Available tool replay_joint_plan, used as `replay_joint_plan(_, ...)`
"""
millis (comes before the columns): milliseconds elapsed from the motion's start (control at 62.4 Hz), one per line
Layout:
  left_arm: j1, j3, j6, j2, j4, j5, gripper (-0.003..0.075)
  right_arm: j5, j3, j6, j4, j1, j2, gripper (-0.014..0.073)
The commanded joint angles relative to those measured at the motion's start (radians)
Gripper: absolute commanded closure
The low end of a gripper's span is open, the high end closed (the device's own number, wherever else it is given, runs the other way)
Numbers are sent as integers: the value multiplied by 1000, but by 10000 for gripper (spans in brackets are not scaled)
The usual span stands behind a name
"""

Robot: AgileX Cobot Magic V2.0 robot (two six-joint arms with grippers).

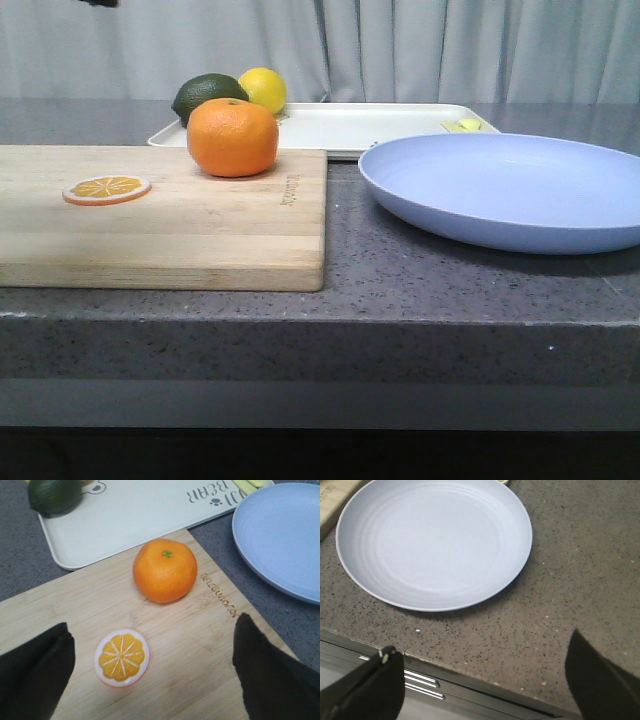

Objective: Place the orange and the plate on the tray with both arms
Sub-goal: 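Lower the left gripper onto the orange on the cutting board and grasp it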

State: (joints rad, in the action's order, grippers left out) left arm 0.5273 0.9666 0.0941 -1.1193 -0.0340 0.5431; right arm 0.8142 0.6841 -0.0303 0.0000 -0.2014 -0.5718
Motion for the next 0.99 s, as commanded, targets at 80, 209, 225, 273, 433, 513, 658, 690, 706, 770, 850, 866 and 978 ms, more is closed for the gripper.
replay_joint_plan(80,32,164,1,-159,15,-65,89,-66,34,-8,-8,0,-11,-59)
replay_joint_plan(209,32,273,1,-292,34,-18,89,-66,34,-8,-8,0,-11,-59)
replay_joint_plan(225,32,287,1,-306,34,-12,89,-66,34,-8,-8,0,-11,-59)
replay_joint_plan(273,32,331,1,-358,34,11,89,-66,34,-8,-8,0,-11,-59)
replay_joint_plan(433,32,444,1,-471,54,61,89,-66,34,-8,-8,0,-11,-59)
replay_joint_plan(513,32,486,1,-519,57,85,89,-66,34,-8,-8,0,-11,-59)
replay_joint_plan(658,34,522,1,-590,52,91,89,-66,34,-8,-8,0,-11,-59)
replay_joint_plan(690,36,523,1,-595,52,91,89,-65,34,-8,-8,0,-11,-59)
replay_joint_plan(706,36,523,1,-598,50,91,89,-65,34,-8,-8,0,-11,-59)
replay_joint_plan(770,38,523,1,-611,50,94,89,-65,34,-8,-8,0,-11,-59)
replay_joint_plan(850,38,523,1,-617,50,104,90,-65,34,-8,-8,0,-11,-59)
replay_joint_plan(866,38,523,1,-617,50,105,91,-65,34,-8,-8,0,-11,-59)
replay_joint_plan(978,38,523,1,-617,50,121,121,-65,34,-8,-8,0,-11,-59)
